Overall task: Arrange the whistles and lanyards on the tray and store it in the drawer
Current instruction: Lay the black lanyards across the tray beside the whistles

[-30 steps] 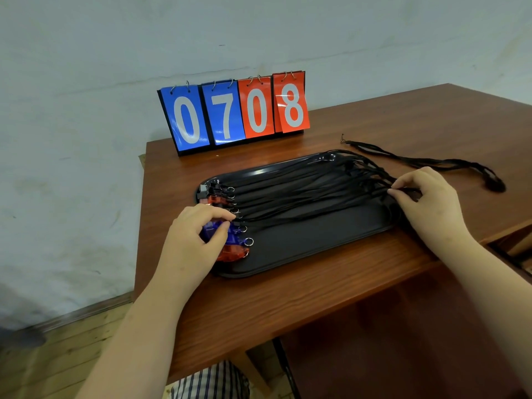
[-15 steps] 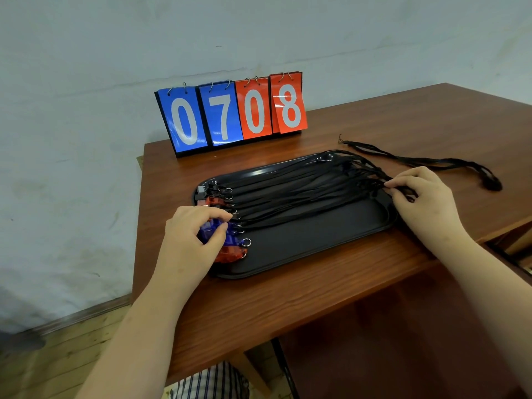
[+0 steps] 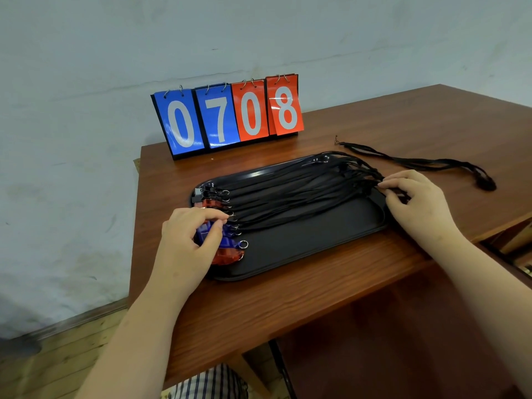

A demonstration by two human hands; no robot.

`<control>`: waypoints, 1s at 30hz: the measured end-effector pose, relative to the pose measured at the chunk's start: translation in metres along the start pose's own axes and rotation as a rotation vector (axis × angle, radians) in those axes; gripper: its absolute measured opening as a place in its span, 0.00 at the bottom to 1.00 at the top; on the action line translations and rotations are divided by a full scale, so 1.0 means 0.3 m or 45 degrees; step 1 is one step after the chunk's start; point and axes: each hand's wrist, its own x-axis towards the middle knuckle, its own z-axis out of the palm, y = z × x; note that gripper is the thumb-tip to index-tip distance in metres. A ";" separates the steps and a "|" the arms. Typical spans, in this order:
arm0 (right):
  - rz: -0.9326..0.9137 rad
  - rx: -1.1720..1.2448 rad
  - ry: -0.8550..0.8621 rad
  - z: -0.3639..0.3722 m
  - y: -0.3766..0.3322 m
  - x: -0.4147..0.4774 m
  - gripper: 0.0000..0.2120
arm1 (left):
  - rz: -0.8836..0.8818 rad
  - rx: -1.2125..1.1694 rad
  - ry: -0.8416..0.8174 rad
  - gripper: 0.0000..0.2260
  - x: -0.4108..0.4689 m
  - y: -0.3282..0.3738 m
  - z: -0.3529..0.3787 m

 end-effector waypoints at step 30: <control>0.107 0.083 0.101 -0.009 0.051 0.041 0.10 | 0.241 -0.042 -0.112 0.09 0.159 0.273 0.139</control>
